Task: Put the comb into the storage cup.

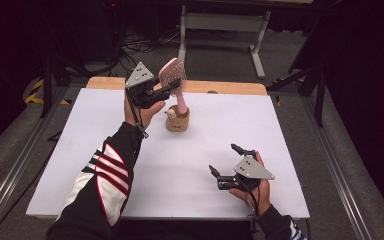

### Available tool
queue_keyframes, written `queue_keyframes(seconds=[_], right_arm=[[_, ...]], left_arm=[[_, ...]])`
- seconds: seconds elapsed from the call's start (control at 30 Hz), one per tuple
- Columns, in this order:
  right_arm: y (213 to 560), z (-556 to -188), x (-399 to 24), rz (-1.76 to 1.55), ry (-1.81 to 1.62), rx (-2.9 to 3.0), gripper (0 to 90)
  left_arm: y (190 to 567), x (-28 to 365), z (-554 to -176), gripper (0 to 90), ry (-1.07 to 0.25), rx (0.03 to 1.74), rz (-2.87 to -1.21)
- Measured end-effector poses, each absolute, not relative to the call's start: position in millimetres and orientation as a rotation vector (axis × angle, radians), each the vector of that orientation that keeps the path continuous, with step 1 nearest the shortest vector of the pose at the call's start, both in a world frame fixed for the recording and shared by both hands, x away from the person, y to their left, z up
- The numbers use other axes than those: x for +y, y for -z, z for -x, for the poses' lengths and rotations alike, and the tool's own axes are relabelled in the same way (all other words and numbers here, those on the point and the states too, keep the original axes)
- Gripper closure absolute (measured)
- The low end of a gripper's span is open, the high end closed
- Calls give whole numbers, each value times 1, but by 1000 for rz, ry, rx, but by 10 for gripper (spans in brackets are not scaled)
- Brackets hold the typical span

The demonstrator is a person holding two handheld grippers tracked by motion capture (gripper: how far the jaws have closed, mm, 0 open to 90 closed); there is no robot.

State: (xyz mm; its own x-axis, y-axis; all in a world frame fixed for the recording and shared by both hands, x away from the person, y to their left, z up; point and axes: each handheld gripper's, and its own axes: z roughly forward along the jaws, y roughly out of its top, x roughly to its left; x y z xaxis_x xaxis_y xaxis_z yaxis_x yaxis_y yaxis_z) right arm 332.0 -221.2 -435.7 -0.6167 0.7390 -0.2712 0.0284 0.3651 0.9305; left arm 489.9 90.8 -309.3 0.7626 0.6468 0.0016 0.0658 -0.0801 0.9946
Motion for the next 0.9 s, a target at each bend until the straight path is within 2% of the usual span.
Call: queue_keyframes(seconds=[0.37, 0.9], right_arm=[[437, -334, -220, -659, -1299, 1942, 60], [439, -336, -217, -652, -1285, 1971, 60]], left_arm=[[333, 87, -512, 630, -481, 674, -1610], [358, 86, -521, 629, -435, 745, -1608]])
